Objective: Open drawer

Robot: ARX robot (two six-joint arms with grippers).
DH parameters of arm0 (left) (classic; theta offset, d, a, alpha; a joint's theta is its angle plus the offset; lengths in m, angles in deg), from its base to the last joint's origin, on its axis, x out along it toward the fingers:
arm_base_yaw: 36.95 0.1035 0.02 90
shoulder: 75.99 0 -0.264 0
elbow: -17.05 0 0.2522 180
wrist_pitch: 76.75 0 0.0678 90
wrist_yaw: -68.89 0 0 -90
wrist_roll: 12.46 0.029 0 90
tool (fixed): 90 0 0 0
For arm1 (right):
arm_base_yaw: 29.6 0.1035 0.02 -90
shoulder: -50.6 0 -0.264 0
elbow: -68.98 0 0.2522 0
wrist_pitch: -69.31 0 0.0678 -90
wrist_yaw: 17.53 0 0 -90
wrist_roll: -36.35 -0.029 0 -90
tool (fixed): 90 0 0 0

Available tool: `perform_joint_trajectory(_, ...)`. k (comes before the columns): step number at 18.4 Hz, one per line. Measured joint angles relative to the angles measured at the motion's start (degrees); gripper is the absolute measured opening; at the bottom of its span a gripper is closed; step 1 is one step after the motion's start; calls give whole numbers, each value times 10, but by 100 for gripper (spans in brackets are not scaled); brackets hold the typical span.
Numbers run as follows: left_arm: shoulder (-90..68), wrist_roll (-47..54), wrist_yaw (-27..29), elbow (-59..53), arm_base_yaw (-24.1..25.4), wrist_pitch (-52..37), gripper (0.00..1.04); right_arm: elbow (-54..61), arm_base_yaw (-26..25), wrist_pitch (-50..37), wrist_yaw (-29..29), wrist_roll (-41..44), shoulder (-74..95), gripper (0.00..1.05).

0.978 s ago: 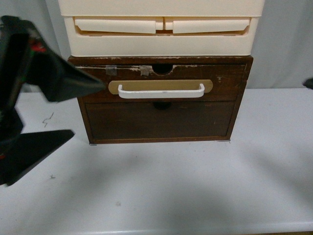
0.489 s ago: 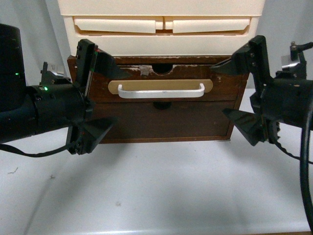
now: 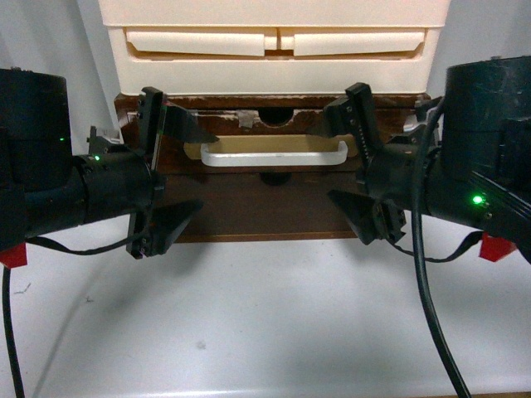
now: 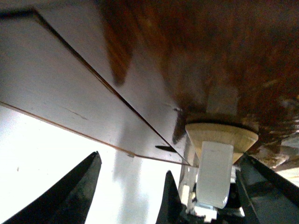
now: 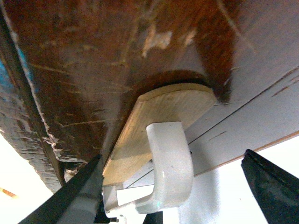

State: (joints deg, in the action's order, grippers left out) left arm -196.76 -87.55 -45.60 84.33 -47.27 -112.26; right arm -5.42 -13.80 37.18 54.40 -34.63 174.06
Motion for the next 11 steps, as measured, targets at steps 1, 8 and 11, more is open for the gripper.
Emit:
perform_joint_trajectory(1,0,0,1,2,-1,4,80,-5,4,-1,7,0,4,87)
perform_joint_trajectory(8,-3,-68,-4,14,-4,-16,21,-23,11,5,12,5,12,27)
perform_joint_trajectory(11,6,-19,0,-3,-7,-30,13,-5,15,-21,10,-41,9,18)
